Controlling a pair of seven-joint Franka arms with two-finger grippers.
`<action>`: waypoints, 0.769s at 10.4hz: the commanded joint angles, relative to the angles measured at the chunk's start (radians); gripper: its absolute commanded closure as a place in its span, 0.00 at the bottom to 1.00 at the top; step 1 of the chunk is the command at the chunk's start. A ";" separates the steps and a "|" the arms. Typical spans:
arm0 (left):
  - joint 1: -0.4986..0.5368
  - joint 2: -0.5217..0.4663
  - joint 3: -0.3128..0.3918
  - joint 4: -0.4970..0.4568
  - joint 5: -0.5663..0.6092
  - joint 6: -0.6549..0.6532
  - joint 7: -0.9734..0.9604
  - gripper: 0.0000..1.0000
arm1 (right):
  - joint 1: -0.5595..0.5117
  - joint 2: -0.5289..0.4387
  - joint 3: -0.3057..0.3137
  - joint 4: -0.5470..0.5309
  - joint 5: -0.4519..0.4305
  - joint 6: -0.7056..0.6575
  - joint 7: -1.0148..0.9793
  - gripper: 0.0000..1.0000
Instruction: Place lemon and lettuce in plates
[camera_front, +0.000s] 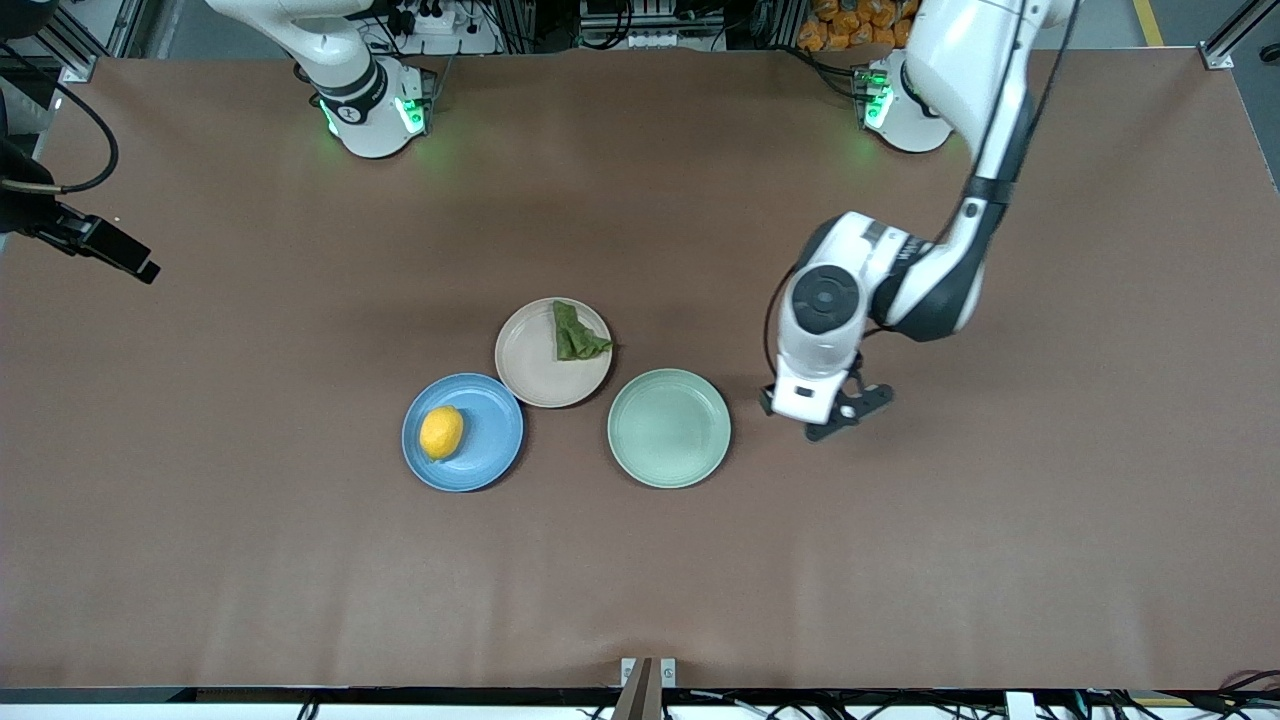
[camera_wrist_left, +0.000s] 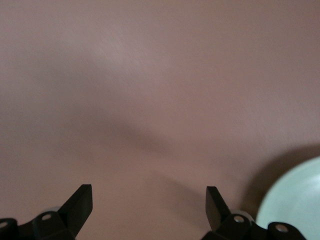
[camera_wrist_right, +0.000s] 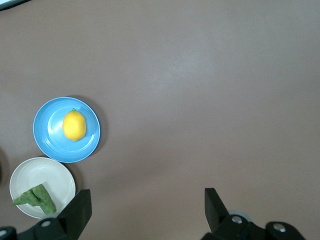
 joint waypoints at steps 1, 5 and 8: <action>0.080 -0.056 -0.008 -0.027 -0.059 -0.021 0.128 0.00 | -0.001 0.024 0.002 0.058 0.019 -0.060 0.018 0.00; 0.196 -0.062 -0.009 -0.030 -0.070 -0.137 0.275 0.00 | 0.009 0.047 0.004 0.052 0.025 -0.060 0.009 0.00; 0.334 -0.085 -0.100 -0.091 -0.076 -0.192 0.323 0.00 | 0.012 0.048 0.008 0.060 0.019 -0.052 0.009 0.00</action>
